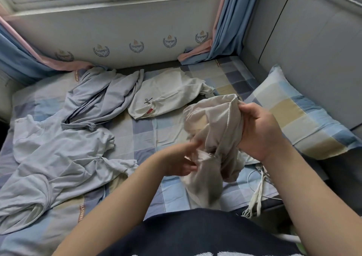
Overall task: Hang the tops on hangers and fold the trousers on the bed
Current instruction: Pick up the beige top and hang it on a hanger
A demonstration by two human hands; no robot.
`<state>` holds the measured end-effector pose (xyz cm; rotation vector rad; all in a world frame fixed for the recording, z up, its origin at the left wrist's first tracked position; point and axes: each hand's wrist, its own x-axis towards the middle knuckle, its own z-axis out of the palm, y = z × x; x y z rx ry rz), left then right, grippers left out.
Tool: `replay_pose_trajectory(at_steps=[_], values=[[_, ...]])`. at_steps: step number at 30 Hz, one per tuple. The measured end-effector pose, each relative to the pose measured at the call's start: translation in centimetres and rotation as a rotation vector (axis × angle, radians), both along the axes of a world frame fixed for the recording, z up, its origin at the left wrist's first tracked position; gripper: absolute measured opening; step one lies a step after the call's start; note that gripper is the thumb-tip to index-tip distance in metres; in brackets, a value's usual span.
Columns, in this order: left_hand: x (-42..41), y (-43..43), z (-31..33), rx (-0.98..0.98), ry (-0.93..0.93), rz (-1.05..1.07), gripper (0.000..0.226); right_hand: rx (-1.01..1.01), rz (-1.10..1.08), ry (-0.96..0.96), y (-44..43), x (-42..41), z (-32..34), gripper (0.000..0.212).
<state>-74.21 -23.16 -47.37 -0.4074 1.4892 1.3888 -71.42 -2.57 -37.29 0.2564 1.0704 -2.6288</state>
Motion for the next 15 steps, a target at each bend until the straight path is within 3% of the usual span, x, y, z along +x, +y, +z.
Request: replay_pose_trajectory(at_steps=[3, 7, 9, 12, 15], values=[[0.4, 0.5, -1.5, 0.041, -0.098, 0.007, 0.004, 0.006, -0.057, -0.004, 0.7, 0.3, 0.4, 0.030], [1.0, 0.2, -3.0, 0.050, -0.169, -0.094, 0.016, 0.047, -0.206, -0.070, 2.2, 1.1, 0.3, 0.052], [1.5, 0.0, -3.7, 0.011, -0.187, -0.073, 0.015, 0.087, -0.285, -0.135, 2.9, 1.5, -0.4, 0.048], [1.9, -0.3, -4.7, -0.097, -0.096, 0.122, 0.017, 0.147, -0.426, -0.293, 3.7, 2.4, -2.5, 0.044], [1.7, -1.0, -5.1, 0.052, -0.117, 0.496, 0.030, 0.244, -0.437, -0.479, 3.9, 4.3, -5.5, 0.043]])
